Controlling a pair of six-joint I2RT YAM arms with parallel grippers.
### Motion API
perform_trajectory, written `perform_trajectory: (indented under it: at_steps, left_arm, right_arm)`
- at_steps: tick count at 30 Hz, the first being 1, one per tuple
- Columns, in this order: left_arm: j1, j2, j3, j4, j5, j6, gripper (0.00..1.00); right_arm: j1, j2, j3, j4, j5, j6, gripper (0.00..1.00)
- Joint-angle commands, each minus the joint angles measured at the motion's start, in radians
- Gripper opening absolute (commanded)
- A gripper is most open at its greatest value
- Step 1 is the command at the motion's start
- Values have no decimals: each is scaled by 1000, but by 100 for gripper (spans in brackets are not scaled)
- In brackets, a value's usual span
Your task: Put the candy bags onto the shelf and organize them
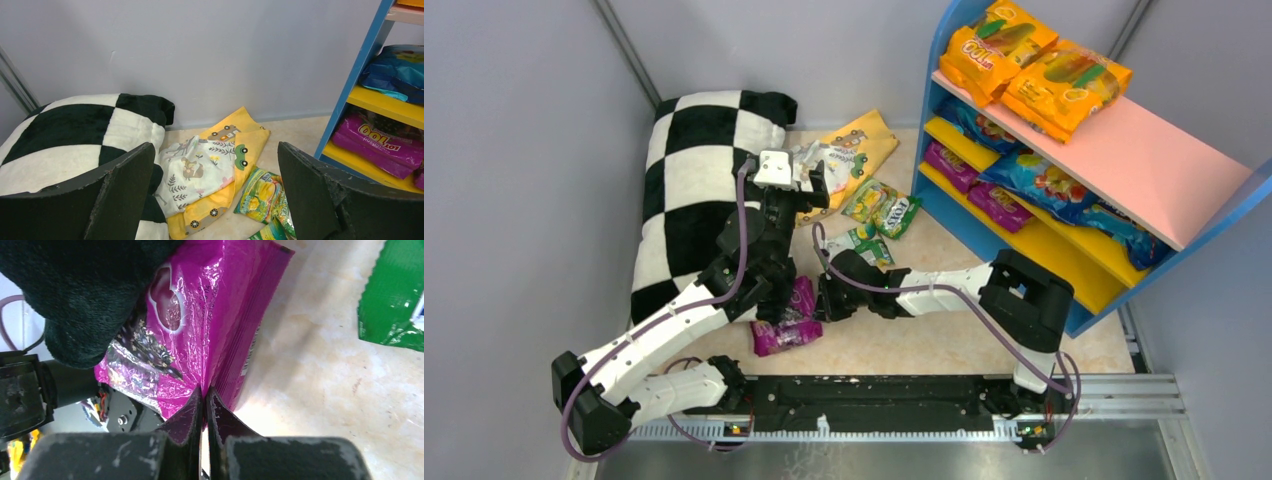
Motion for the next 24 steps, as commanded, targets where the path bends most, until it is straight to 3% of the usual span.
perform_trajectory:
  at_steps: [1,10,16,17,19,24]
  left_arm:
    - [8,-3,32,41,-2,-1,99]
    - [7,-7,33,31,5,-15,99]
    - [7,0,36,25,7,-25,99]
    - [6,3,36,23,7,-27,99]
    - [7,6,36,23,8,-29,99]
    - [8,11,38,22,3,-25,99]
  right_arm:
    - [9,-61,20,-154,90,-81,0]
    - [-26,-264,-65,-576,310,-406,0]
    - [-264,-416,-148,-686,287,-492,0]
    - [-292,-437,-138,-714,321,-492,7]
    - [-320,-475,-107,-746,416,-494,31]
    - [-304,-502,13,-829,476,-516,57]
